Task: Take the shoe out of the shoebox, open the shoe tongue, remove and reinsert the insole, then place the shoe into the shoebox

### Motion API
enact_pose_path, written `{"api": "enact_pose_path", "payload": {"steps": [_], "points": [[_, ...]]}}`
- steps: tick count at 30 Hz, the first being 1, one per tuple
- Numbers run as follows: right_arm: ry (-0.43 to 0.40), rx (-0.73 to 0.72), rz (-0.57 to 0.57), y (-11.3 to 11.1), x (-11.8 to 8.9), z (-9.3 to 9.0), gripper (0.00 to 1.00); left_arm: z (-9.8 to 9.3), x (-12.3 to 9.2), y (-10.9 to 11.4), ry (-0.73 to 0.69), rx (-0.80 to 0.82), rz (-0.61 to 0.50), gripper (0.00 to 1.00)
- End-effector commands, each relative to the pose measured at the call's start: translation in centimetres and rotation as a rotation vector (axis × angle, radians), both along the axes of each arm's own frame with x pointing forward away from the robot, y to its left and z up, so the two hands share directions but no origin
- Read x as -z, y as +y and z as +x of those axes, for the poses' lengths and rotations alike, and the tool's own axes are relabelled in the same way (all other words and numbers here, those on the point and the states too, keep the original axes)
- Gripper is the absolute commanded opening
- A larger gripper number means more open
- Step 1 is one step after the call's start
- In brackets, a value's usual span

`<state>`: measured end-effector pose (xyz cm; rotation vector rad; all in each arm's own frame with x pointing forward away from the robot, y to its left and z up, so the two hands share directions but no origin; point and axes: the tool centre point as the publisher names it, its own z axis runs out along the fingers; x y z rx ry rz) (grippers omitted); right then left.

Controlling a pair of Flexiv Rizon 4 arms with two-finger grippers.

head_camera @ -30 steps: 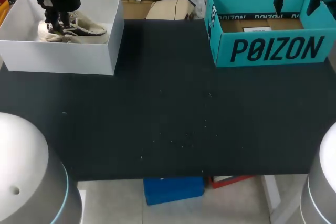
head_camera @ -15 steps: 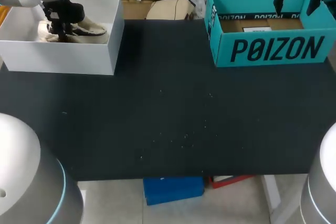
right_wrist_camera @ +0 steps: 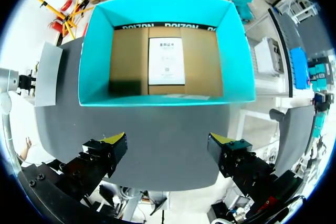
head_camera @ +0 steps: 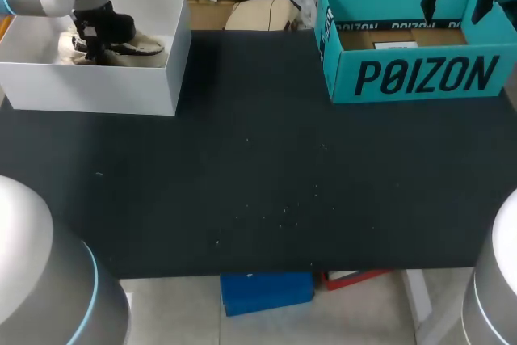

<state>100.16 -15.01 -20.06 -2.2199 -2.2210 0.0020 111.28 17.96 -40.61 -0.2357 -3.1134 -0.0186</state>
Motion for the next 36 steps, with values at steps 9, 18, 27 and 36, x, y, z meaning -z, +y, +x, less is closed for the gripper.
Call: {"api": "enact_pose_path", "payload": {"steps": [9,18,27,36], "points": [[0.000,0.000,0.000,0.0,0.0,0.0,1.00,-0.6,-5.2,0.2,-0.008,0.050,0.003,0.00],[0.000,0.000,0.000,0.0,0.0,0.0,1.00,-0.9,-14.4,1.1,-0.083,0.018,0.026,0.00],[0.000,0.000,0.000,0.0,0.0,0.0,1.00,-3.6,-22.8,-1.7,-0.178,-0.032,0.027,0.00],[0.000,0.000,0.000,0.0,0.0,0.0,1.00,-9.8,-26.5,-11.3,-0.231,-0.054,-0.006,0.00]]}}
